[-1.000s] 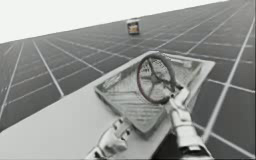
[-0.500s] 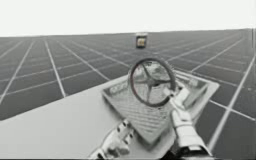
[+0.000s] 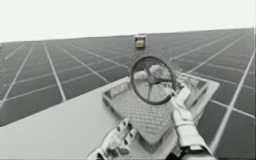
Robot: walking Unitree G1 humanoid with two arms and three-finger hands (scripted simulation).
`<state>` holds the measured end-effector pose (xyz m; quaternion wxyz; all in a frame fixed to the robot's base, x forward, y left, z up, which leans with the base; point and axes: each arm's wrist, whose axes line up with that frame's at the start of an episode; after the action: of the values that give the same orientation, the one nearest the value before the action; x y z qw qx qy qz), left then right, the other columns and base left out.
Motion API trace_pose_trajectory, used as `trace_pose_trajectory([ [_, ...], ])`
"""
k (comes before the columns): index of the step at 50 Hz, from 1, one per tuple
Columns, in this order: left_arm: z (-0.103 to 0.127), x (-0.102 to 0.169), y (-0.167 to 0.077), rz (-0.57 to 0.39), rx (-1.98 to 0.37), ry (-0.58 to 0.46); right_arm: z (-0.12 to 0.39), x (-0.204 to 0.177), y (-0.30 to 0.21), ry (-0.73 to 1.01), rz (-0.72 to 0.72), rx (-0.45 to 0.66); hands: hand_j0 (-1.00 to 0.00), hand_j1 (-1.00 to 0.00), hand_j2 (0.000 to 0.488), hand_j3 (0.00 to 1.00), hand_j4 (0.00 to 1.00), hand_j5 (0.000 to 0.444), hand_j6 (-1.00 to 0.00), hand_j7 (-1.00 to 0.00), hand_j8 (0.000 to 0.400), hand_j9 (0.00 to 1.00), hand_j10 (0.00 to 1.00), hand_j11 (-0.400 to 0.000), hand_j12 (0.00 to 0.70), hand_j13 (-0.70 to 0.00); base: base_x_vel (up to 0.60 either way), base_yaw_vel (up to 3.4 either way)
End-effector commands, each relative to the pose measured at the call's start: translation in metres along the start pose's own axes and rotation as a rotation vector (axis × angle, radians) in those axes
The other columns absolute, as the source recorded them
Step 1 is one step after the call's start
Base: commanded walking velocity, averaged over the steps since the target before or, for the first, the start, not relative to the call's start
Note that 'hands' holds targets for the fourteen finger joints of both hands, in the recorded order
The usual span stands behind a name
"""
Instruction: Pick up and drop off the object
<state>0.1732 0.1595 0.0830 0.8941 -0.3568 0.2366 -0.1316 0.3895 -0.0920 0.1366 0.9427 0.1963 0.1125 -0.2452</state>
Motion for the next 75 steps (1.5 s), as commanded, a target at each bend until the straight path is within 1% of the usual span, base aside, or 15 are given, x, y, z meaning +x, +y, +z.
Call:
trace_pose_trajectory([
  [1,0.0046,0.0186,-0.0141,-0.06,0.024,-0.009,0.006,0.0046,-0.015,-0.016,-0.036,0.021,0.0,0.0,0.0,1.0,1.0,0.0,0.0,0.0,0.0,1.0,1.0,-0.4,0.0,-0.7,0.24,-1.52],
  [47,0.0046,0.0186,-0.0141,-0.06,0.024,-0.009,0.006,0.0046,-0.015,-0.016,-0.036,0.021,0.0,0.0,0.0,1.0,1.0,0.0,0.0,0.0,0.0,1.0,1.0,-0.4,0.0,-0.7,0.24,-1.54],
  [75,0.0046,0.0186,-0.0141,-0.06,0.024,-0.009,0.006,0.0046,-0.015,-0.016,-0.036,0.021,0.0,0.0,0.0,1.0,1.0,0.0,0.0,0.0,0.0,1.0,1.0,-0.4,0.0,-0.7,0.27,-1.22],
])
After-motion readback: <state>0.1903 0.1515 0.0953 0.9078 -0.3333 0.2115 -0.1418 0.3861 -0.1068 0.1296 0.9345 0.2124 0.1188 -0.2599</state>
